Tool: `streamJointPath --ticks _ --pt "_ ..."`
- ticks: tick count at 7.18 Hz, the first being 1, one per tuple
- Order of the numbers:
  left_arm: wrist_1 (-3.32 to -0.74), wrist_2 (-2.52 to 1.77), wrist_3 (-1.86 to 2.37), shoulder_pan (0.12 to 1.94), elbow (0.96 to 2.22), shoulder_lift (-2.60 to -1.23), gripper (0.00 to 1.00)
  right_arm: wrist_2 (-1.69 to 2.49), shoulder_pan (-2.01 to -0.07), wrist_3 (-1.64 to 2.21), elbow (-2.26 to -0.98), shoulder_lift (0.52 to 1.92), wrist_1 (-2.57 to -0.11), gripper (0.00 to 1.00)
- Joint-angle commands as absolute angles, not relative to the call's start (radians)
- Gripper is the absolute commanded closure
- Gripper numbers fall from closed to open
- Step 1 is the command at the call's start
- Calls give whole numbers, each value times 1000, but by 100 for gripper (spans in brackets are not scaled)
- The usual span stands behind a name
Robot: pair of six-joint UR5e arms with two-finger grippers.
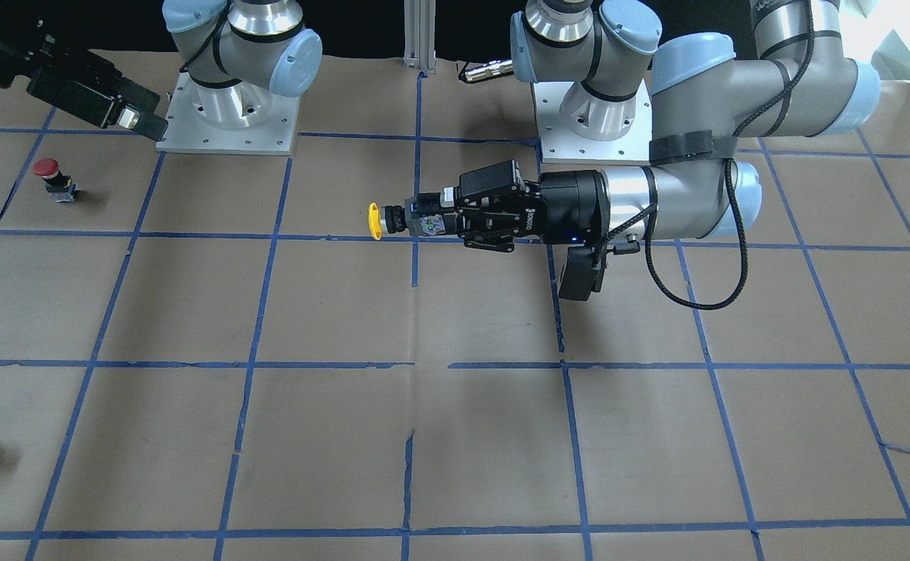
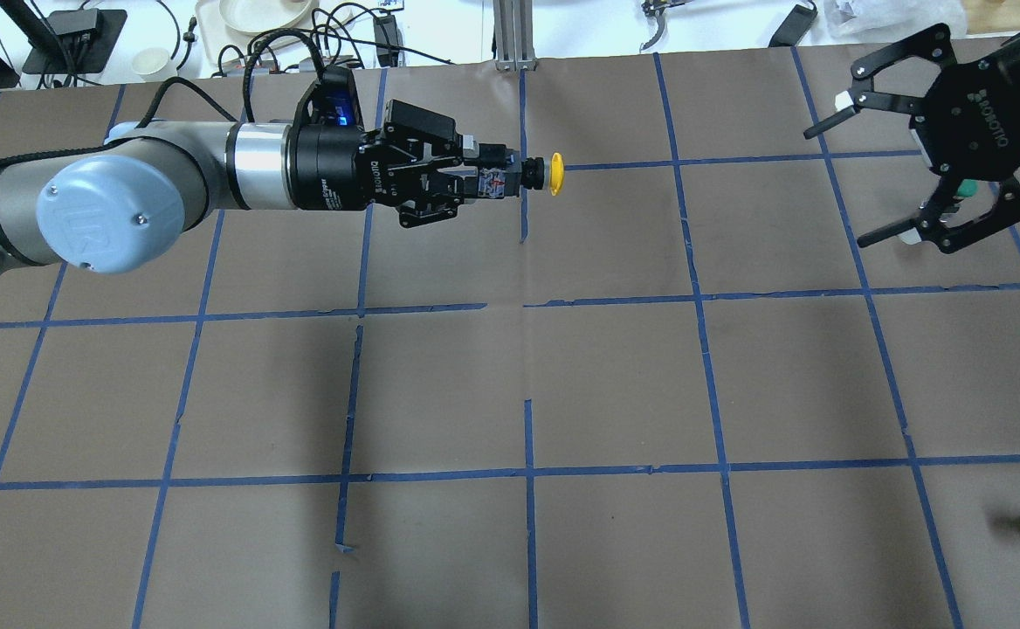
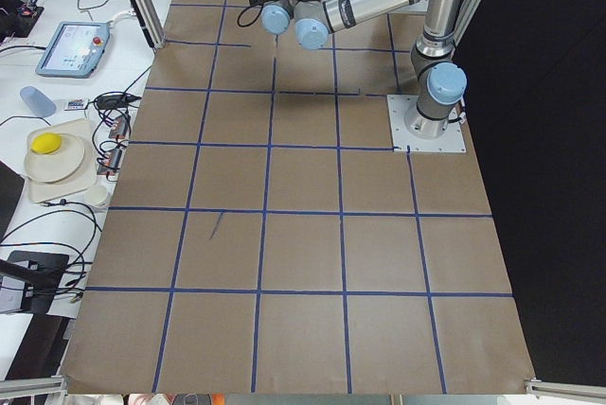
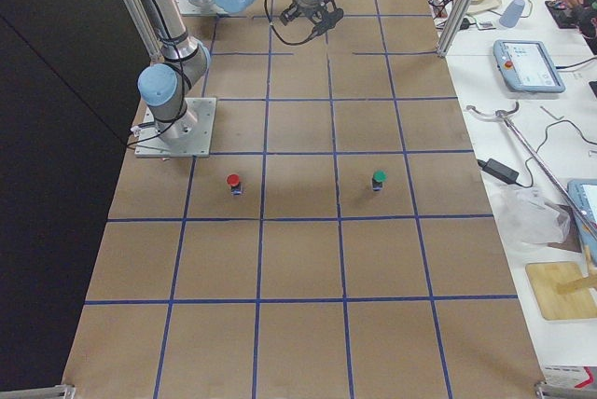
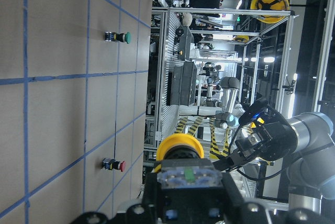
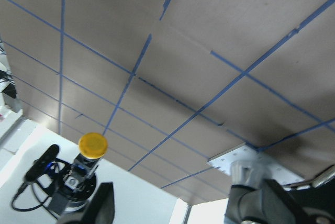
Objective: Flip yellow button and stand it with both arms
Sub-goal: 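Hold the button out with the left gripper while the right gripper approaches its yellow cap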
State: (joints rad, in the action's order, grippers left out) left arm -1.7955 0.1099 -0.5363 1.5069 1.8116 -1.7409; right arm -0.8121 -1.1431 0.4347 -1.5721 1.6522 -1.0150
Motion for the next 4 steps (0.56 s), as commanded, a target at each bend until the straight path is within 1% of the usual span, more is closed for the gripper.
streamJointPath --ticks 1,2,3,4 --pt "-1795 48 -514 1545 1813 -1749 98 -733 -1260 744 -1598 1649 -1148 2" --pt "-1790 8 -480 1546 1804 -1762 99 -747 -1346 951 -1615 1619 -1351 1" --pt "-1792 2 -476 1551 1810 -1753 98 -750 -1417 1101 -1620 1600 -1468 1" --pt "-1793 2 -472 1555 1812 -1743 98 -761 -1471 1147 -1620 1595 -1514 2"
